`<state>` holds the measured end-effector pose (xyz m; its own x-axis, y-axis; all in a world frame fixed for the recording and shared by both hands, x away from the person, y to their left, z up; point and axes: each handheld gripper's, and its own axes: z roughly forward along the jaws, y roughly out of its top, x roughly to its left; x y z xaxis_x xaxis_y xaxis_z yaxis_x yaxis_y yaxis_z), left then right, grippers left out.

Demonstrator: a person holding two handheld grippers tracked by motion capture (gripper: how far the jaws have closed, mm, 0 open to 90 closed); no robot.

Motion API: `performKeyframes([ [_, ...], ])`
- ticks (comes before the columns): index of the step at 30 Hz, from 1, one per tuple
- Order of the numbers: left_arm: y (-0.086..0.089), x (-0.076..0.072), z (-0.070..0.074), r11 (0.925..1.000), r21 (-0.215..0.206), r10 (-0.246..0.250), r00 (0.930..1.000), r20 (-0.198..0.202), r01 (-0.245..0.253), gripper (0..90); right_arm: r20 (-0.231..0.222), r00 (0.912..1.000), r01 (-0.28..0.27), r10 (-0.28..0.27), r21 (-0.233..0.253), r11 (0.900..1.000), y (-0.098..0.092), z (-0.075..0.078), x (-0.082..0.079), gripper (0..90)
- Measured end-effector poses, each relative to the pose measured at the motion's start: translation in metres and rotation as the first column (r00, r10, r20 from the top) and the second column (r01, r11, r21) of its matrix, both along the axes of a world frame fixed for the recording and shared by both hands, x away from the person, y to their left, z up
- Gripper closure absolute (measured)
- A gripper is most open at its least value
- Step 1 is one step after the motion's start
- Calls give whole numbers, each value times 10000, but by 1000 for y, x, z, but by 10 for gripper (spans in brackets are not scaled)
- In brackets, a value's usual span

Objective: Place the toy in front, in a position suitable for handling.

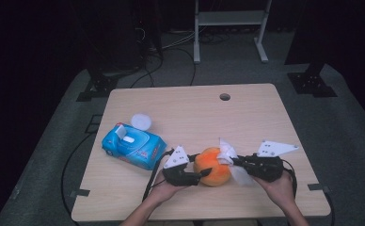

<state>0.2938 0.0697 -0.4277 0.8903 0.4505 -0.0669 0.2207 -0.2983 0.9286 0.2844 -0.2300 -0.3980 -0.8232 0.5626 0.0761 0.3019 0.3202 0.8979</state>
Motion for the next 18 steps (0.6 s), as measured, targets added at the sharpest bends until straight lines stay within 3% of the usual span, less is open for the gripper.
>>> performKeyframes([
  [3,-4,-5,4,9997,233,-112,9988,476,101,396,270,9996,-125,112,473,9988,1,5,-4,858],
  [6,-7,-9,4,9984,477,-339,9968,723,305,396,339,9992,-225,223,42,9997,8,6,-4,857],
  [10,-7,-8,2,9983,418,-435,9970,635,409,336,-93,9999,55,-55,-22,10000,-1,-2,2,858],
  [12,-8,-7,2,9988,392,-328,9982,510,308,248,-40,10000,43,-43,39,10000,0,0,-1,857],
  [14,-9,-7,1,9993,295,-263,9984,494,249,228,33,10000,-27,27,52,10000,2,2,-2,856],
  [15,-11,-9,0,9991,317,-296,9974,652,276,241,387,9969,-705,691,353,9969,14,9,-9,851],
  [18,-18,-16,-1,9969,583,-592,9922,1093,530,301,679,9905,-1209,1200,105,9926,29,12,-15,852],
])
